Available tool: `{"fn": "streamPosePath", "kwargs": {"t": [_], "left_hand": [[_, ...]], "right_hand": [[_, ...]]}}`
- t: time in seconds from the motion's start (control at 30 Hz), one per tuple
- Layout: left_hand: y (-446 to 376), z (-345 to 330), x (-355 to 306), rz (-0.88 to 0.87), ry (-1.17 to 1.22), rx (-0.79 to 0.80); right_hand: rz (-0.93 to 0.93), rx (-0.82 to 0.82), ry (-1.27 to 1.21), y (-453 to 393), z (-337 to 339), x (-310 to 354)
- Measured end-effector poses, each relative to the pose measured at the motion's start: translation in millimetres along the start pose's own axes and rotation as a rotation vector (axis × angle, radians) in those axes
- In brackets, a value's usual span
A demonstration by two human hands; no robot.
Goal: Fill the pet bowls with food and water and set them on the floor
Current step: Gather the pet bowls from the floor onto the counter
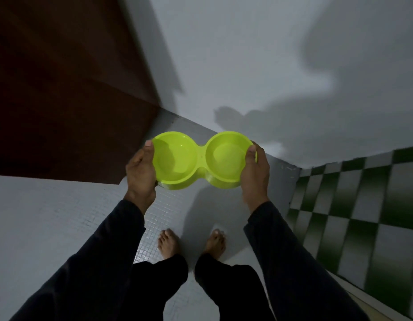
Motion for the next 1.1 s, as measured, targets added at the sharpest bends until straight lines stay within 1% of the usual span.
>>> {"fn": "streamPosePath", "kwargs": {"t": [0.27, 0.4, 0.53, 0.67, 0.8, 1.0, 1.1], "left_hand": [[92.2, -9.5, -113.9, -0.034, -0.018, -0.019], [130.3, -16.0, -154.2, -0.1, 0.022, -0.016], [160.7, -27.8, -183.5, -0.154, 0.097, -0.012], [179.9, -43.0, -204.4, -0.173, 0.164, 0.033], [195.8, -64.5, -223.3, -0.199, 0.213, 0.057], [219.6, -104.7, -253.3, -0.284, 0.203, 0.119], [230.7, -124.4, -266.1, -0.283, 0.209, 0.137]], "right_hand": [[0.033, -0.032, -0.029, 67.1, 58.4, 126.7], [0.017, -0.052, -0.054, 92.3, 87.3, 173.2], [0.077, -0.089, -0.055, 111.8, 114.8, 213.3], [0.099, -0.124, -0.056, 117.7, 139.9, 248.0], [0.095, -0.14, -0.158, 116.8, 166.1, 277.3], [0.147, -0.178, -0.258, 116.3, 206.2, 309.8], [0.163, -0.215, -0.297, 117.6, 225.8, 319.2]]}}
Point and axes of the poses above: each hand's wrist, its own y-axis away from the middle knuckle, its own z-axis out of the back of the hand, x = y × z, the point moved 1 cm from there along -y, towards the middle knuckle, and after that the axes turned 1 degree about -x, right-handed, at the moved point
